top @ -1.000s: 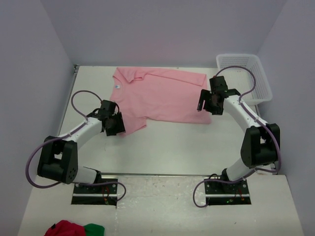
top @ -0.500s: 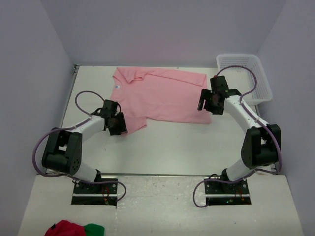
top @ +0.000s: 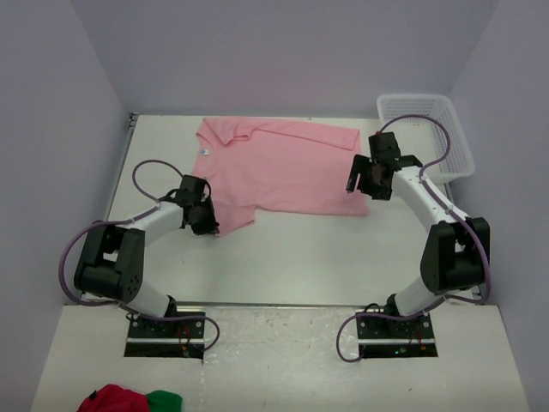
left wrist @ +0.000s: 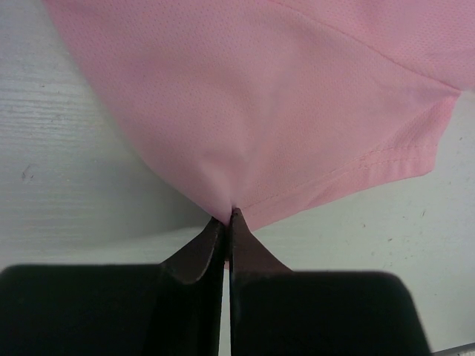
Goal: Fold and stack the t-shirts
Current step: Flatten out the tshirt
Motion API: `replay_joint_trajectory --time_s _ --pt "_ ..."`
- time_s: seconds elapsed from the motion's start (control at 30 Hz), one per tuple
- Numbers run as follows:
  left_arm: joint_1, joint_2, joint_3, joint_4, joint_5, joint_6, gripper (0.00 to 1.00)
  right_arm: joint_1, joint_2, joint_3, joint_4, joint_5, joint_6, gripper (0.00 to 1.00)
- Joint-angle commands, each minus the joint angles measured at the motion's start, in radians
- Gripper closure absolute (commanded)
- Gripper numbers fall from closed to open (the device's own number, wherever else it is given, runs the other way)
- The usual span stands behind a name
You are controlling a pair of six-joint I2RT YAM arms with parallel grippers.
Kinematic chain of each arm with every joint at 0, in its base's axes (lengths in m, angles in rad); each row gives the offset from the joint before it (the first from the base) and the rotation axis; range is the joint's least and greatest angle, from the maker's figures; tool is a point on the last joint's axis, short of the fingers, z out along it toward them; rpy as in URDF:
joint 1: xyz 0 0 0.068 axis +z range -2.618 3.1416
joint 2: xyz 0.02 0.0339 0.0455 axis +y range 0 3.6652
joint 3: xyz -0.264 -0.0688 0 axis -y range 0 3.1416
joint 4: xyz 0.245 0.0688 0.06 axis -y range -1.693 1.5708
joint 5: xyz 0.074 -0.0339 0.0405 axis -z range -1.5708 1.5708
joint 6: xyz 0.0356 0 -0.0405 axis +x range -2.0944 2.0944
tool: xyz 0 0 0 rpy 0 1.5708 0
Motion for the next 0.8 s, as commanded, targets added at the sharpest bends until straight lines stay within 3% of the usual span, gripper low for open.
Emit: replay_joint_trajectory --time_s 0.0,0.43,0.7,0.77 --pt "0.003 -0.029 -0.017 -0.034 -0.008 0.003 1.0 -0.011 0.01 0.008 0.001 0.029 0.023 0.24" --pt "0.015 -0.106 0.048 -0.106 -0.046 0.027 0.99 -0.045 0.064 0.014 -0.031 0.018 0.029 0.24" --pt "0.021 -0.078 -0.012 -0.046 0.052 0.015 0.63 -0.045 0.029 0.016 -0.033 0.019 0.031 0.24" --pt "0.021 -0.077 -0.038 -0.032 0.081 0.009 0.63 -0.045 0.023 0.017 -0.033 0.015 0.031 0.24"
